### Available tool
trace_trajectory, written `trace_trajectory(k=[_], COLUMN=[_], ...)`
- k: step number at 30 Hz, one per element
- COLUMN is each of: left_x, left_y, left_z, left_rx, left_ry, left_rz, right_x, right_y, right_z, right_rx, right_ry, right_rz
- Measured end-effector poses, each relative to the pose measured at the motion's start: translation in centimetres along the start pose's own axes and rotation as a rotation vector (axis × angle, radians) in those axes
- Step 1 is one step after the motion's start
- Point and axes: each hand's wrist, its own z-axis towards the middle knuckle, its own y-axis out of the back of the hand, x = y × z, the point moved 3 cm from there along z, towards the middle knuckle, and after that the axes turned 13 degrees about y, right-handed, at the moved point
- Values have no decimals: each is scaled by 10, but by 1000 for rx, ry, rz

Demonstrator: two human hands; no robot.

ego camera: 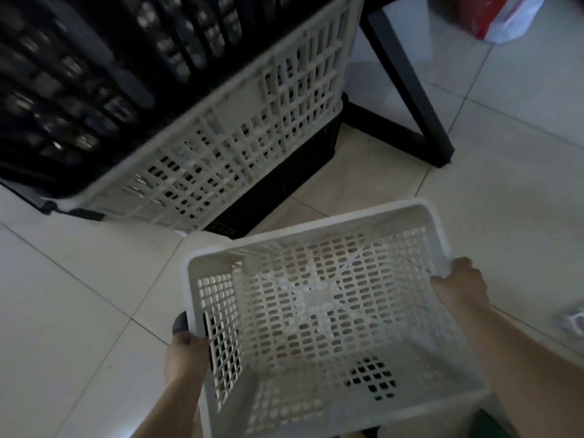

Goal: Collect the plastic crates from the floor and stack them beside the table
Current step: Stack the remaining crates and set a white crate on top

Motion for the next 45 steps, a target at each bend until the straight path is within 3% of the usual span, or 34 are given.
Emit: trace_trajectory(k=[11,20,24,33,45], left_x=[-37,14,41,68,41], left_y=[192,319,357,450,598], left_z=[-147,-266,-294,-338,-397], left_rx=[-59,-135,-139,-321,-407], left_ry=[-138,-203,-218,-299,-480], left_rz=[-96,-223,-300,-533,-778], right_x=[40,73,82,119,229], right_y=[184,325,363,412,509], right_z=[-120,-231,-267,-323,-374], right_rx=[-31,-76,-94,-161,-241], right_ry=[151,361,437,644,996], right_rz=[234,348,379,451,510])
